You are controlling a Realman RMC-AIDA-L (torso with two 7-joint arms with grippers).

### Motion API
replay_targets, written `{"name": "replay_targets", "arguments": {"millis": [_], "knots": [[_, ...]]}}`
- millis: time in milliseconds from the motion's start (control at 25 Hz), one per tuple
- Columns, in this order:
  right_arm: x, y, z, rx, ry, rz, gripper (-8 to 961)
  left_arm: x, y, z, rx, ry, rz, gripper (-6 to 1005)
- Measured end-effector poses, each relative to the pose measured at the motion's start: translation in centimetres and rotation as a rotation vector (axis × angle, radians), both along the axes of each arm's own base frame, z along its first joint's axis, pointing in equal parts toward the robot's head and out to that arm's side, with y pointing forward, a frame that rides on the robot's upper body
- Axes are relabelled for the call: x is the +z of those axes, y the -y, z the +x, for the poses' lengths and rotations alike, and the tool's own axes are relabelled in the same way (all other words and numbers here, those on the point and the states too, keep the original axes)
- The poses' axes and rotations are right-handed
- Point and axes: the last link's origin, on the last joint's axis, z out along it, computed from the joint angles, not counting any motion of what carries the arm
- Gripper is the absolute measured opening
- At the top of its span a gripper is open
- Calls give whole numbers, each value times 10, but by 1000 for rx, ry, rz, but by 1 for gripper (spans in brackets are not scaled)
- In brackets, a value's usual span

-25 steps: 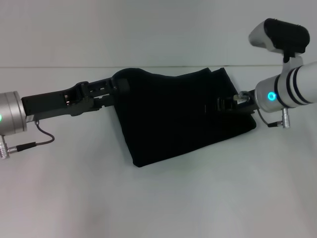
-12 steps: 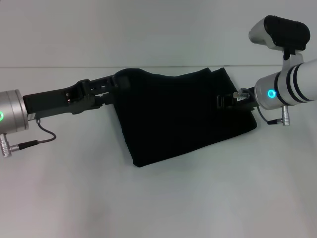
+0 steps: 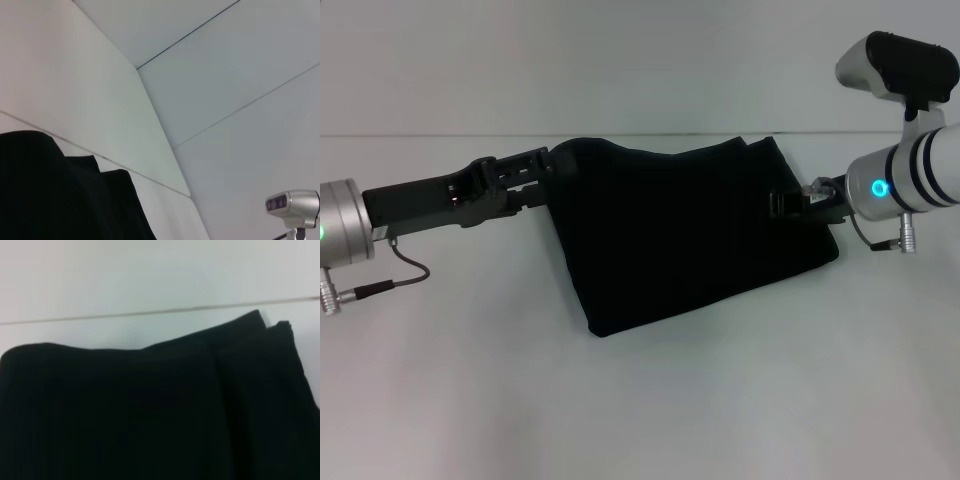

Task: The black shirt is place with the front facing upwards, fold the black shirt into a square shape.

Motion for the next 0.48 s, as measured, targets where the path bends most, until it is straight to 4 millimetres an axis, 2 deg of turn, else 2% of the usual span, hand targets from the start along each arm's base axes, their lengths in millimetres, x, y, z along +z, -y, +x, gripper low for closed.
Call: {"name": "replay_targets", "arguments": {"millis": [200,480], "knots": [[14,-6,-10,36,-14,23,33,4,1,-4,15,14,15,950],[41,-15,-42,125,-23,50,46,7,2,-5,24,39,31,950]]}}
